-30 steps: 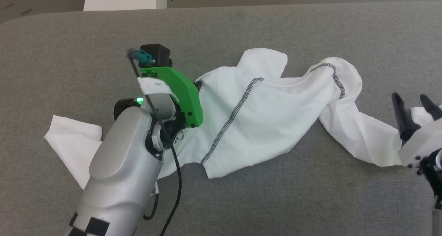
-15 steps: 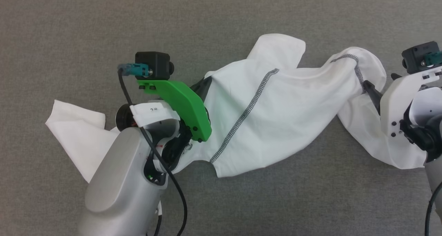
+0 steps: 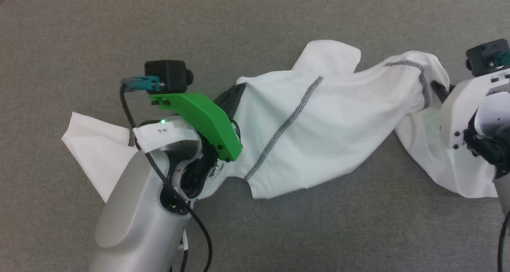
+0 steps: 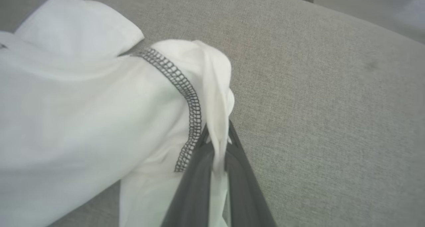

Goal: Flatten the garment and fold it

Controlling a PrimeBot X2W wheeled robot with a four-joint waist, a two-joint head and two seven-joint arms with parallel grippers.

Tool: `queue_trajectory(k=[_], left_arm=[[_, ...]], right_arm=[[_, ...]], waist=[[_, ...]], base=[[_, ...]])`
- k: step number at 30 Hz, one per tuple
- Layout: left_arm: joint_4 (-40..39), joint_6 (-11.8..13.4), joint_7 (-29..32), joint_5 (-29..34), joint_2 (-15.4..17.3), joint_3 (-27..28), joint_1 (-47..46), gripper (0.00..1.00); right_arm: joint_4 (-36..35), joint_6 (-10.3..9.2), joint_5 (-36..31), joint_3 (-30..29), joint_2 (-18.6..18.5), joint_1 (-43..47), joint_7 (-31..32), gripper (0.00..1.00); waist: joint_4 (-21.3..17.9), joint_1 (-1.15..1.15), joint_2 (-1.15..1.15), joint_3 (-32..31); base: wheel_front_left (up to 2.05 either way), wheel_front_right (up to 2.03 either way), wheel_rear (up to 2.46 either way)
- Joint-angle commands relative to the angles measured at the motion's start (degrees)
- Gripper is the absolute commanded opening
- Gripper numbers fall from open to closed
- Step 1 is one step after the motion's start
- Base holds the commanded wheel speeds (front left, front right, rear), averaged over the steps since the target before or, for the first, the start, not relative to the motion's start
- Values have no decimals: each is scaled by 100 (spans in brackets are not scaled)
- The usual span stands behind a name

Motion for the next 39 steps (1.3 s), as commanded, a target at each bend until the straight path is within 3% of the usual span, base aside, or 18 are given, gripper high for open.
queue_trajectory(k=[1, 9, 15, 19, 25, 30, 34, 39], left_arm=[[-15, -54, -48, -37, 36, 80, -8, 0], [250, -213, -142, -344, 133, 660, -995, 0], [940, -194, -266, -105, 309, 866, -2177, 0], [1648, -41, -401, 138, 330, 929, -3101, 0], [2578, 111, -872, 767, 431, 809, -4553, 0], [2898, 262, -1555, 1161, 470, 858, -5718, 0], [2805, 307, -2171, 1397, 446, 846, -6206, 0], [2849, 218, -2477, 1270, 359, 949, -6361, 0]], right_arm=[[-122, -10, 112, 14, -100, -64, 3, 0], [-576, -10, 796, 136, -344, -674, 430, 0], [-390, -10, 1230, 133, -158, -1671, 741, 0], [-30, -10, 1096, 109, 12, -2598, 756, 0], [707, -10, 404, 45, 296, -4123, 179, 0], [1171, -10, 19, -385, 698, -5378, -735, 0], [1535, -10, -289, -606, 830, -5995, -1463, 0], [1949, -10, -301, -518, 785, -6287, -1770, 0]], waist=[[-93, -1, 51, -263], [-251, -1, 51, -813], [-334, -1, 51, -897], [-415, -1, 51, -641], [-541, -1, 51, -84], [-633, -1, 51, 425], [-633, -1, 51, 648], [-579, -1, 51, 886]], base=[[0, 0, 0], [0, 0, 0], [0, 0, 0], [0, 0, 0], [0, 0, 0], [0, 0, 0], [0, 0, 0], [0, 0, 0]])
